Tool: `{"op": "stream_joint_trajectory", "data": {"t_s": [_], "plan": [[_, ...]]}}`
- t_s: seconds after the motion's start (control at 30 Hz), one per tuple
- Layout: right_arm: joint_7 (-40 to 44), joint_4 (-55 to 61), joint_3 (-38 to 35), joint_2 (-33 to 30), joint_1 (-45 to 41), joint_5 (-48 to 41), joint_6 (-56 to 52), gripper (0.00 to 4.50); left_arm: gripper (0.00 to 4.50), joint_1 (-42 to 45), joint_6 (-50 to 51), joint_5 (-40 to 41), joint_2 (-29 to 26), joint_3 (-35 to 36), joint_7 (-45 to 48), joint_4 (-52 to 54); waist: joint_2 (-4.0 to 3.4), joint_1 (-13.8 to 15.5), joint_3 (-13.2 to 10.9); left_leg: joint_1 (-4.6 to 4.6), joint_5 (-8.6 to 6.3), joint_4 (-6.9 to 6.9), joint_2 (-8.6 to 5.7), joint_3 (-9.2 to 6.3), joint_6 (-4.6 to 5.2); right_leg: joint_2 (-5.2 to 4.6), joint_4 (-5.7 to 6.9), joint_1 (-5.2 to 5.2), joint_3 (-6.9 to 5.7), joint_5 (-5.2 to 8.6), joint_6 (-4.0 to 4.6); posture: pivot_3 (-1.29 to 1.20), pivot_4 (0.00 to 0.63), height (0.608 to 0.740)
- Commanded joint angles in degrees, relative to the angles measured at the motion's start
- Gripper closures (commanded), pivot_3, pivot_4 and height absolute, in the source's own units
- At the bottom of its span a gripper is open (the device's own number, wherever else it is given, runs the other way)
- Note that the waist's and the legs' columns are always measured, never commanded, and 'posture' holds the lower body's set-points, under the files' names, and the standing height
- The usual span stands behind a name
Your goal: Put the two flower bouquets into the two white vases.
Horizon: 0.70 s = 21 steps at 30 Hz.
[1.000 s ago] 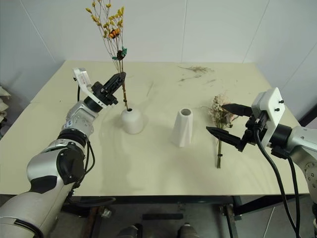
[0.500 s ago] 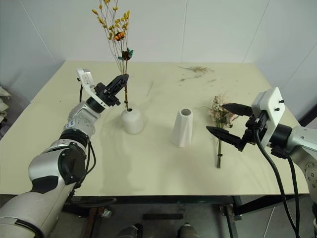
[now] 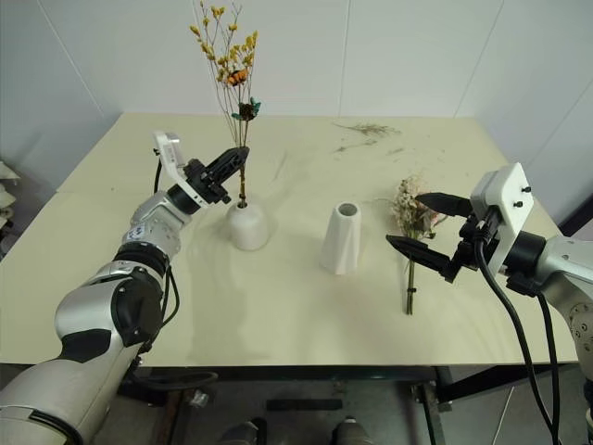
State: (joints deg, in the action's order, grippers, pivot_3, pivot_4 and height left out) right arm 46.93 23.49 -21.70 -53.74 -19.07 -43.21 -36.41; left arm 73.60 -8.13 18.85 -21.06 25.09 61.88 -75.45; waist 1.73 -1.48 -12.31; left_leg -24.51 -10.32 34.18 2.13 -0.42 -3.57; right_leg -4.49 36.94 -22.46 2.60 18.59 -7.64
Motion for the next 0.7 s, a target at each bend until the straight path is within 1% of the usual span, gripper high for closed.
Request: {"op": "stream_joint_trajectory", "data": {"t_s": [0.03,0.27,0.7], "plan": [[-0.6,1.7,-1.2,0.1,-0.2,-0.4,0.3,0.0,4.47,1.9,-0.8,0.4,-1.3,0.5,1.2,1.3,0.0,0.0,0.0,0.0,0.0,0.0,0.0,0.0,0.0,0.0,0.0,0.0,0.0,0.0,0.0,0.0,0.15,0.74],[-0.6,1.3,-0.7,0.4,-0.5,-0.2,0.6,0.0,4.47,0.7,-1.3,-0.4,-2.4,-0.3,1.2,1.3,0.0,-0.1,0.0,0.0,0.0,0.0,0.0,0.0,0.0,0.0,0.0,0.0,0.0,0.0,0.0,0.0,0.15,0.74],[-0.2,0.4,0.4,0.5,-1.8,0.2,1.0,0.0,4.47,-0.2,-1.2,-0.9,-0.2,-0.7,-0.5,0.7,0.0,0.0,0.0,0.0,0.0,0.01,0.0,0.0,0.0,0.0,0.0,0.0,0.0,0.0,0.0,0.0,0.15,0.74]]}}
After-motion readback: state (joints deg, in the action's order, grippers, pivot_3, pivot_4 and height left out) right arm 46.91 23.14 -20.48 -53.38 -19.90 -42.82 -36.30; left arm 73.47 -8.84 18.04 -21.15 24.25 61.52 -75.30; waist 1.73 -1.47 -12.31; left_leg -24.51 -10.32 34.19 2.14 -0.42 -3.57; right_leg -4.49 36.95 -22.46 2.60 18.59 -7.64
